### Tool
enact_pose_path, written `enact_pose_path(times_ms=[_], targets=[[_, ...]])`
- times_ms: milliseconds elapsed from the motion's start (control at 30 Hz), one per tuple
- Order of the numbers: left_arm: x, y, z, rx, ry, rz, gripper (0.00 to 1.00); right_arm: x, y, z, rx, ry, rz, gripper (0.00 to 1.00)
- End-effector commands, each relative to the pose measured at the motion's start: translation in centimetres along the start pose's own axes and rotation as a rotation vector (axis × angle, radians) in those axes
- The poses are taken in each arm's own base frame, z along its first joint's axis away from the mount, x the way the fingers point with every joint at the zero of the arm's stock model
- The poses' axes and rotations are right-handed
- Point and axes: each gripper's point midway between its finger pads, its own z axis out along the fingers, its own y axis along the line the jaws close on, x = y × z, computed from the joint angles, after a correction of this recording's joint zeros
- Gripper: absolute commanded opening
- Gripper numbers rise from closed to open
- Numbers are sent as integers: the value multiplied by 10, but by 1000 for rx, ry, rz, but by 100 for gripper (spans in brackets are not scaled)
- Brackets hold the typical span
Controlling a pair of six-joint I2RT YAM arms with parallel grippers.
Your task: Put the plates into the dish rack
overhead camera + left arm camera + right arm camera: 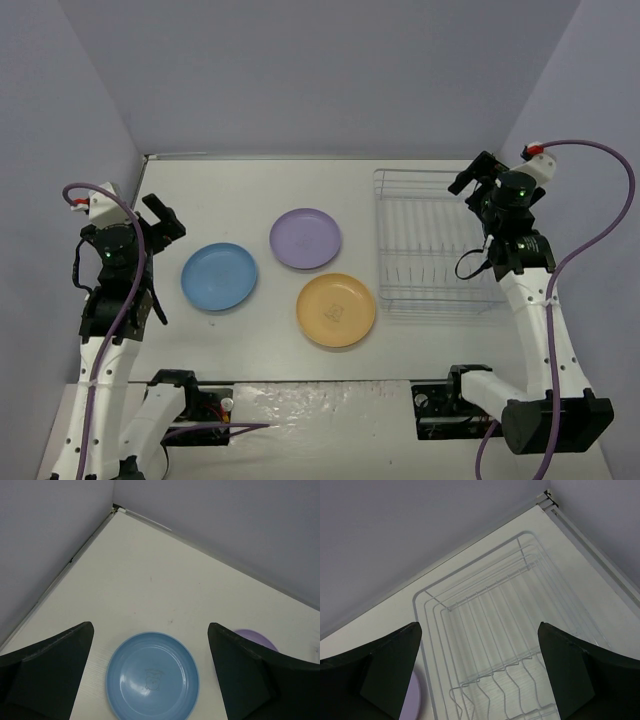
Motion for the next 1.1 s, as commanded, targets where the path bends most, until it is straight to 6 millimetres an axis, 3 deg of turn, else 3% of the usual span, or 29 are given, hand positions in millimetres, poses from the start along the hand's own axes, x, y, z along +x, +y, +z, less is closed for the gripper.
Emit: enact_pose_path(times_ms=[0,133,300,400,467,533,600,667,767,833,933,1067], targets=[[-9,2,4,-22,-34,-18,97,-34,18,-16,-83,-101,12,100],[4,3,6,-18,-5,-25,97,-19,22,-23,-131,-45,2,100],[14,0,8,-1,24,-31,97,37,63,-42,-362,144,-69,100],[18,-3,8,15,35,-32,97,89,113,-79,-469,237,-171,100],[19,-2,7,13,44,-24,97,119,145,-117,-551,288,-237,100],[19,1,6,1,42,-20,97,146,161,-138,-552,303,-293,100],[19,3,5,-9,35,-24,97,195,175,-170,-608,400,-383,100],[19,3,5,-6,33,-27,97,229,175,-186,-591,449,-448,100],[18,3,4,0,30,-23,97,279,158,-199,-490,536,-501,100],[18,2,3,5,30,-20,97,299,141,-200,-417,574,-473,100],[19,2,3,8,37,-16,97,317,122,-203,-358,621,-383,100],[22,1,5,11,46,-18,97,327,91,-199,-268,635,-231,95]])
